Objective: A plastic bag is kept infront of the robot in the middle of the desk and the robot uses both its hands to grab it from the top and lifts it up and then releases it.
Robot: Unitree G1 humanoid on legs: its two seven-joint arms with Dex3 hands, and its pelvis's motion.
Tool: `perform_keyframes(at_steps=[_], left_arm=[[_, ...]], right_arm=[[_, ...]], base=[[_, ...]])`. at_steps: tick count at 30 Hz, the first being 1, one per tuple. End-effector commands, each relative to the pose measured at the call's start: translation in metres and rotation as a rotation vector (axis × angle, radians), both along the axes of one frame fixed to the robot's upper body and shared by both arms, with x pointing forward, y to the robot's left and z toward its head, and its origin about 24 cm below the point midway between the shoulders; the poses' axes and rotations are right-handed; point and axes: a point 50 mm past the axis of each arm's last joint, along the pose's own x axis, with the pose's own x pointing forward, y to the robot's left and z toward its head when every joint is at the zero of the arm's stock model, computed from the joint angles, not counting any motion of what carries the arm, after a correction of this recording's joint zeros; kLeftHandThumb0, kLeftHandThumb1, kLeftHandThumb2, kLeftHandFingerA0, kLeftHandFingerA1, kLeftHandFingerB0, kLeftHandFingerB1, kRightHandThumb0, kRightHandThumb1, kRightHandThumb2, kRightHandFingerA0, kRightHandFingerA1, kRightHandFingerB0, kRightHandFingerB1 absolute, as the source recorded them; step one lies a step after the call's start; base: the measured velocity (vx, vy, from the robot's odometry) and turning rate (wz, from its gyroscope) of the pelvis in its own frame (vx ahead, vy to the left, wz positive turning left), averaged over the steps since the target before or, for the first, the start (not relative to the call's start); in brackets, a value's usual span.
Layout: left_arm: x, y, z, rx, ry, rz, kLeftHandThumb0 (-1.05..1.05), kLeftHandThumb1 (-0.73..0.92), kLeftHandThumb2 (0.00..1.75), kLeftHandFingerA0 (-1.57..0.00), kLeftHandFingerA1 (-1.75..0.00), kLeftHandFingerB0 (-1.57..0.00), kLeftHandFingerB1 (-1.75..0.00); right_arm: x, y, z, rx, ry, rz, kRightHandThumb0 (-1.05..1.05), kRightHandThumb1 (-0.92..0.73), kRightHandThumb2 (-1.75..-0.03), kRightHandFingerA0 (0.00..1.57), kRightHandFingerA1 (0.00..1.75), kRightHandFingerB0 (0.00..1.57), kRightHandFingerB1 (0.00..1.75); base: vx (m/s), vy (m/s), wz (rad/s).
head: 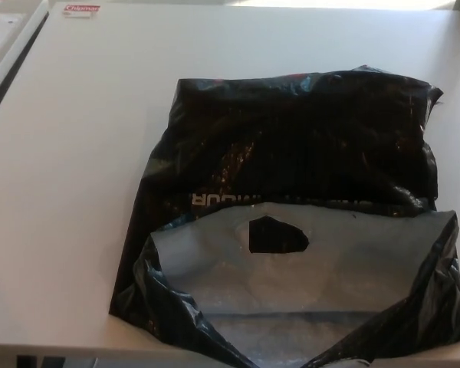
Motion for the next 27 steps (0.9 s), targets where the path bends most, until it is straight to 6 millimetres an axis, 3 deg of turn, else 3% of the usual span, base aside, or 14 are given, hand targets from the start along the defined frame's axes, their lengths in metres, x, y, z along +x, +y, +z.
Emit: perform_keyframes(at_steps=[1, 2, 3, 5, 10, 16, 17, 18, 21, 22, 24, 25, 26, 27], left_arm=[[-0.004, 0.013, 0.058, 0.143, -0.544, 0.126, -0.27, 0.46, 0.63, -0.63, -0.52, -0.43, -0.42], [-0.005, 0.012, 0.057, 0.14, -0.532, 0.133, -0.3, 0.46, 0.65, -0.6, -0.51, -0.43, -0.42], [-0.005, 0.011, 0.058, 0.139, -0.528, 0.135, -0.31, 0.45, 0.65, -0.59, -0.5, -0.43, -0.42], [-0.009, 0.008, 0.061, 0.181, -0.542, 0.129, -0.28, 0.51, 0.58, -0.58, -0.43, -0.44, -0.37], [-0.016, 0.001, 0.068, 0.237, -0.645, 0.106, -0.25, 0.48, 0.6, -0.41, -0.39, -0.41, -0.37], [-0.025, -0.015, 0.082, 0.251, -0.753, 0.04, -0.19, 0.5, 0.59, -0.43, -0.38, -0.42, -0.37], [-0.026, -0.02, 0.085, 0.231, -0.778, 0.036, -0.15, 0.51, 0.57, -0.44, -0.39, -0.44, -0.37], [-0.027, -0.024, 0.087, 0.221, -0.798, 0.02, -0.18, 0.51, 0.59, -0.46, -0.41, -0.44, -0.38], [-0.028, -0.031, 0.091, 0.207, -0.82, -0.02, -0.15, 0.55, 0.56, -0.49, -0.38, -0.44, -0.35], [-0.029, -0.035, 0.094, 0.19, -0.831, -0.056, -0.17, 0.56, 0.57, -0.52, -0.41, -0.44, -0.36], [-0.031, -0.039, 0.096, 0.178, -0.834, -0.077, -0.26, 0.49, 0.63, -0.55, -0.47, -0.42, -0.41], [-0.032, -0.042, 0.098, 0.177, -0.825, -0.083, -0.24, 0.55, 0.58, -0.75, -0.48, -0.46, -0.38], [-0.034, -0.044, 0.099, 0.161, -0.814, -0.093, -0.17, 0.54, 0.56, -0.98, -0.67, -0.45, -0.36], [-0.033, -0.046, 0.099, 0.153, -0.82, -0.103, -0.14, 0.53, 0.56, -0.91, -0.59, -0.46, -0.37]], right_arm=[[0.016, 0.01, 0.049, -0.286, -0.496, 0.257, -0.51, -0.5, -0.55, 0.48, 0.48, 0.38, 0.37], [0.015, 0.01, 0.049, -0.29, -0.501, 0.258, -0.52, -0.49, -0.55, 0.42, 0.47, 0.33, 0.35], [0.014, 0.011, 0.049, -0.294, -0.509, 0.254, -0.58, -0.4, -0.72, 0.35, 0.54, 0.21, 0.43], [0.011, 0.013, 0.051, -0.316, -0.584, 0.232, -0.58, -0.41, -0.75, 0.42, 0.65, 0.17, 0.44], [0.001, 0.016, 0.057, -0.346, -0.721, 0.233, -0.55, -0.43, -0.74, 0.42, 0.78, 0.18, 0.49], [-0.015, 0.033, 0.065, -0.291, -0.807, 0.269, -0.55, -0.42, -0.74, 0.4, 0.82, 0.16, 0.49], [-0.017, 0.036, 0.068, -0.276, -0.832, 0.279, -0.54, -0.42, -0.73, 0.4, 0.85, 0.18, 0.49], [-0.017, 0.038, 0.072, -0.261, -0.863, 0.287, -0.47, -0.51, -0.54, 0.32, 1.09, 0.26, 0.47], [-0.016, 0.041, 0.081, -0.25, -0.928, 0.302, -0.46, -0.5, -0.54, 0.34, 1.1, 0.28, 0.48], [-0.016, 0.043, 0.084, -0.248, -0.952, 0.308, -0.55, -0.45, -0.73, 0.42, 1.01, 0.27, 0.57], [-0.016, 0.044, 0.088, -0.251, -0.983, 0.316, -0.54, -0.46, -0.72, 0.43, 1.03, 0.29, 0.58], [-0.016, 0.045, 0.091, -0.246, -0.99, 0.324, -0.53, -0.47, -0.72, 0.44, 1.05, 0.32, 0.59], [-0.016, 0.045, 0.093, -0.239, -0.996, 0.328, -0.46, -0.55, -0.56, 0.39, 1.28, 0.36, 0.57], [-0.016, 0.046, 0.095, -0.245, -1.021, 0.34, -0.55, -0.49, -0.83, 0.63, 1.1, 0.43, 0.66]], base=[[0.0, 0.0, 0.0], [0.0, 0.0, 0.0], [0.0, 0.0, 0.0], [0.0, 0.0, 0.0], [0.0, 0.0, 0.0], [0.0, 0.0, 0.0], [0.0, 0.0, 0.0], [0.0, 0.0, 0.0], [0.0, 0.0, 0.0], [0.0, 0.0, 0.0], [0.0, 0.0, 0.0], [0.0, 0.0, 0.0], [0.0, 0.0, 0.0], [0.0, 0.0, 0.0]])
